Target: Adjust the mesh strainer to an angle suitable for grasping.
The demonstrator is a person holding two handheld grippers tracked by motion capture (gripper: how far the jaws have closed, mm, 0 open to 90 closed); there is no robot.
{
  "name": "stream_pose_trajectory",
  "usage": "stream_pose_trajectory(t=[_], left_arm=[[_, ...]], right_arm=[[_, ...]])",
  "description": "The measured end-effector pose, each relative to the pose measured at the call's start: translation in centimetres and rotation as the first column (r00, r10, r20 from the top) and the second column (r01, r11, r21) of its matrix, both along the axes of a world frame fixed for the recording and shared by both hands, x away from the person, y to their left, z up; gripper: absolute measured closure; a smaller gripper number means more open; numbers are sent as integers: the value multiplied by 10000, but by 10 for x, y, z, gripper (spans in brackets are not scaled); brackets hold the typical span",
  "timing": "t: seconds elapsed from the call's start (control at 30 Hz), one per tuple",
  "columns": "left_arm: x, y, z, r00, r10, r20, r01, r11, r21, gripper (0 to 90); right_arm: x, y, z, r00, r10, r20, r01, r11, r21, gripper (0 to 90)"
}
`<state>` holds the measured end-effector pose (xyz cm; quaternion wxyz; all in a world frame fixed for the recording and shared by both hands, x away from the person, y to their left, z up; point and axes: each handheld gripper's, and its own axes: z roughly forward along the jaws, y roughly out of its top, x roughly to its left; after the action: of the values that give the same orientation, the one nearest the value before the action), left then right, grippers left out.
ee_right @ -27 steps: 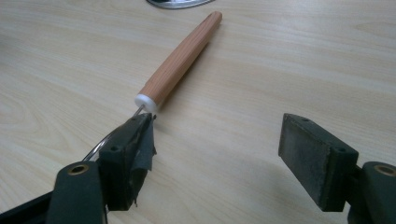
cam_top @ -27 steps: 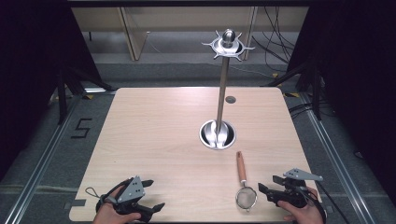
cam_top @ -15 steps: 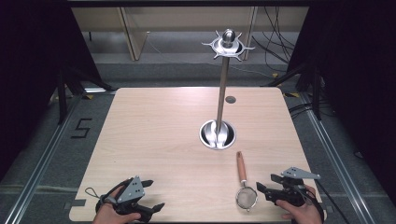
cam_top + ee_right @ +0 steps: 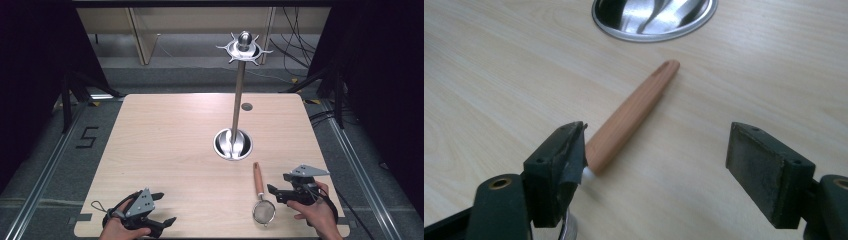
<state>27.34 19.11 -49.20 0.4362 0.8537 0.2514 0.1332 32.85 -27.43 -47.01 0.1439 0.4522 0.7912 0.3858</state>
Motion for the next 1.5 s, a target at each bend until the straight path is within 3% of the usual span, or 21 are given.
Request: stream_pose_trajectory(t=[0.07,0.1,0.13,0.23,0.37,0.47,0.5,0.57,0.6,0.63,0.67,0.77,0.93,1.0,1.07,1.1,1.23,1.3,1.37,1.4,1.5], left_arm=[[0,0,0,10000,-30,-71,30,10000,-63,153],[0,0,1,10000,-29,-73,30,10000,25,153],[0,1,1,10000,-25,-62,25,10000,17,153],[0,1,1,10000,-30,-61,30,10000,22,153],[0,0,1,10000,-21,-38,21,10000,54,153],[0,0,0,10000,-29,-61,28,10000,-72,153],[0,0,0,10000,-13,-3,13,10000,-10,153],[0,0,0,10000,-57,-51,57,10000,-62,153],[0,0,1,9999,-107,-112,107,9999,33,153],[0,0,1,9999,-107,-112,107,9999,33,153],[0,0,0,10000,-48,-52,48,10000,-62,153],[0,0,1,9999,-92,-88,92,9999,-44,153],[0,1,2,9999,-75,-88,75,10000,20,153],[0,1,2,9997,-139,-200,141,9999,69,153],[0,1,2,9997,-147,-182,148,9999,62,153],[0,0,1,9998,-132,-115,131,9999,-19,153],[0,0,1,9998,-142,-122,141,9999,-18,153],[0,0,1,9998,-135,-116,134,9999,-11,153],[0,0,1,9999,-138,-104,138,9999,-31,152],[0,0,1,9999,-105,-28,105,9999,-38,153],[0,0,1,9999,-120,-63,120,9999,-25,153]], right_arm=[[5,4,1,9999,104,-34,-104,9999,-68,249],[5,9,3,9993,-49,-370,46,10000,-82,249],[8,9,3,9994,327,-149,-331,9992,-237,248],[12,15,2,9974,717,-18,-717,9965,-432,243],[14,24,1,9962,721,-499,-754,9948,-691,244],[19,30,-1,9945,845,-622,-900,9917,-917,255],[21,33,-5,9957,841,-381,-871,9926,-847,260],[23,37,-4,9929,814,-866,-906,9901,-1074,265],[26,40,-9,9949,904,-453,-949,9894,-1103,270],[26,40,-9,9949,904,-453,-949,9894,-1103,270],[27,46,-10,9921,845,-928,-948,9891,-1126,279],[29,51,-9,9854,963,-1407,-1188,9797,-1613,303],[34,54,-15,9825,1039,-1547,-1326,9730,-1887,335],[36,53,-16,9793,933,-1796,-1259,9755,-1801,357],[37,53,-18,9812,936,-1690,-1219,9786,-1658,365],[38,52,-17,9740,868,-2093,-1247,9765,-1756,386],[40,52,-19,9685,995,-2282,-1422,9734,-1794,422],[42,52,-18,9682,929,-2321,-1420,9685,-2046,437],[42,54,-16,9614,995,-2564,-1547,9665,-2049,467],[44,53,-16,9658,887,-2435,-1436,9654,-2178,482],[46,54,-14,9582,1016,-2673,-1668,9579,-2337,517]])
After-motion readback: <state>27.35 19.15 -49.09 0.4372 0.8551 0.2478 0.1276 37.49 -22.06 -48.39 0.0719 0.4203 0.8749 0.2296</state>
